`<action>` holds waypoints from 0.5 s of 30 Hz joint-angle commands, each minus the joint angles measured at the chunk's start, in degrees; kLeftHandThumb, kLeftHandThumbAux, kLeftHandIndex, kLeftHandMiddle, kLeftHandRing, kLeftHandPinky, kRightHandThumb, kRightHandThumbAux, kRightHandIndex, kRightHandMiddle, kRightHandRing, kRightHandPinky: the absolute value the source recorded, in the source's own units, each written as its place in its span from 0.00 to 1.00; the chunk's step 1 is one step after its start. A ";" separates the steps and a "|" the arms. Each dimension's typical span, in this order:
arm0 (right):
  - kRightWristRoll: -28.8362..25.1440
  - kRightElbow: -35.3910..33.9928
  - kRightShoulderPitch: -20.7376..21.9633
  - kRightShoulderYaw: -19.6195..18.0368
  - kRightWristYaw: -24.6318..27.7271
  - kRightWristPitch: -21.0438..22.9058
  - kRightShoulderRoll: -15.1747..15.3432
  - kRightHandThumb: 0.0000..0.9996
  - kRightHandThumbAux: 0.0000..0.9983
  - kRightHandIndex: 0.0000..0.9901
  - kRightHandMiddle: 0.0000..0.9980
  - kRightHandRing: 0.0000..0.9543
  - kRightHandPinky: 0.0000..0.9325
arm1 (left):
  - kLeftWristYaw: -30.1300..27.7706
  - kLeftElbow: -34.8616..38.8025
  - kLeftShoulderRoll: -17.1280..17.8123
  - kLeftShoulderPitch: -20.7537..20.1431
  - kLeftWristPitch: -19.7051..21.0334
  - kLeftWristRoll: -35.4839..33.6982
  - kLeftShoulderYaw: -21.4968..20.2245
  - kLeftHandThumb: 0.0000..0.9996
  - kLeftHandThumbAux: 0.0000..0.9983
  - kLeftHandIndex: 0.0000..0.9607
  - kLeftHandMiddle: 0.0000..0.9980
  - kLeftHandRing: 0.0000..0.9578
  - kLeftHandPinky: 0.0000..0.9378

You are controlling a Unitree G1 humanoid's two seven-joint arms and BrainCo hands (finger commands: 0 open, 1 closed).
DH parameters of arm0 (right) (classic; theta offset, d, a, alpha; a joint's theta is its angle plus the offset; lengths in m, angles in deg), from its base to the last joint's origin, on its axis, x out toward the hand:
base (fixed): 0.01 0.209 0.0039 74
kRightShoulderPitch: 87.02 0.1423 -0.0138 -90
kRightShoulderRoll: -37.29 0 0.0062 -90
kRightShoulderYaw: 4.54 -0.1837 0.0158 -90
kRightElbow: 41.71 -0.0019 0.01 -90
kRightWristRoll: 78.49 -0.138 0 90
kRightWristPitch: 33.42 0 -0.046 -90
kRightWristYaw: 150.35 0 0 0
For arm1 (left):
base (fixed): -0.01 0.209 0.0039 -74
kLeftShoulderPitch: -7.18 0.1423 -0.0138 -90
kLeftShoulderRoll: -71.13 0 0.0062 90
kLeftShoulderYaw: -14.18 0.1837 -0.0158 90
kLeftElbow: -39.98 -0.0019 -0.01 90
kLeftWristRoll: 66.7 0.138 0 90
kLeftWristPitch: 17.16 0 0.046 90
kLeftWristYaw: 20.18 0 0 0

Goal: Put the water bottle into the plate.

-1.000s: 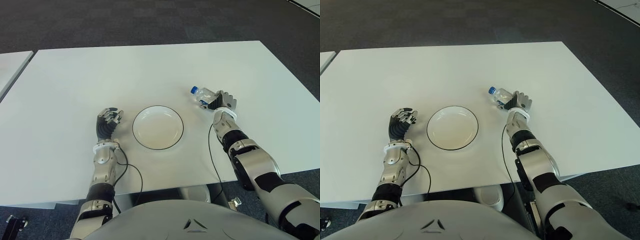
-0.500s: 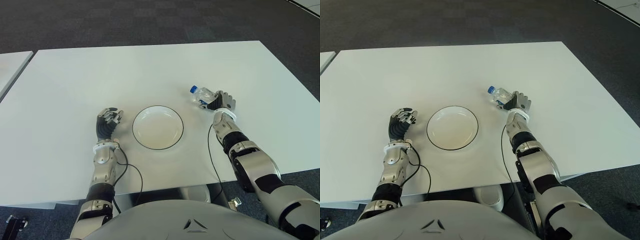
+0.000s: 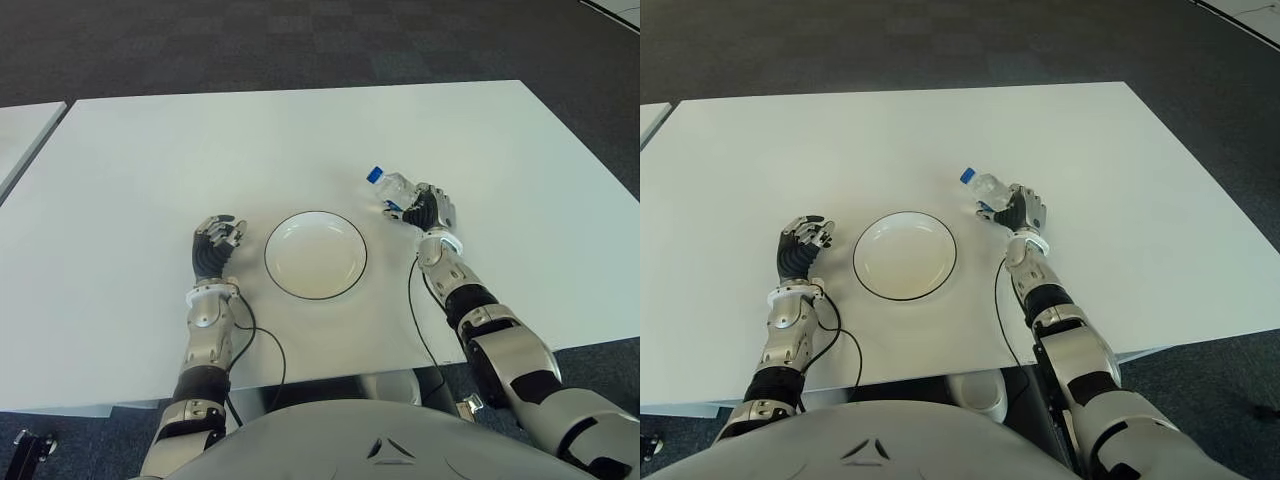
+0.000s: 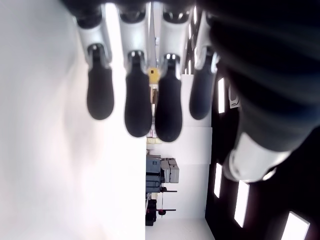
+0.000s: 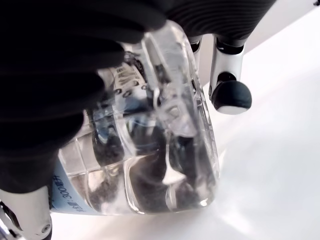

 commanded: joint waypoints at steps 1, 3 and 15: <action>-0.39 -3.15 -4.33 0.60 -1.15 -2.49 -1.34 0.70 0.73 0.44 0.86 0.90 0.93 | 0.73 -3.94 -1.43 3.60 6.03 -0.96 -0.40 0.71 0.71 0.45 0.62 0.63 0.61; 0.35 -7.74 -5.47 1.03 -1.83 -2.10 -2.08 0.70 0.73 0.44 0.86 0.90 0.93 | 0.79 -3.91 -1.44 3.67 5.90 -0.85 -0.35 0.71 0.72 0.45 0.62 0.63 0.61; 2.41 -20.52 -11.11 3.88 1.16 -6.18 -1.17 0.71 0.73 0.44 0.88 0.92 0.94 | 0.77 -3.22 -1.68 4.00 6.62 -1.20 -0.33 0.71 0.72 0.45 0.61 0.62 0.61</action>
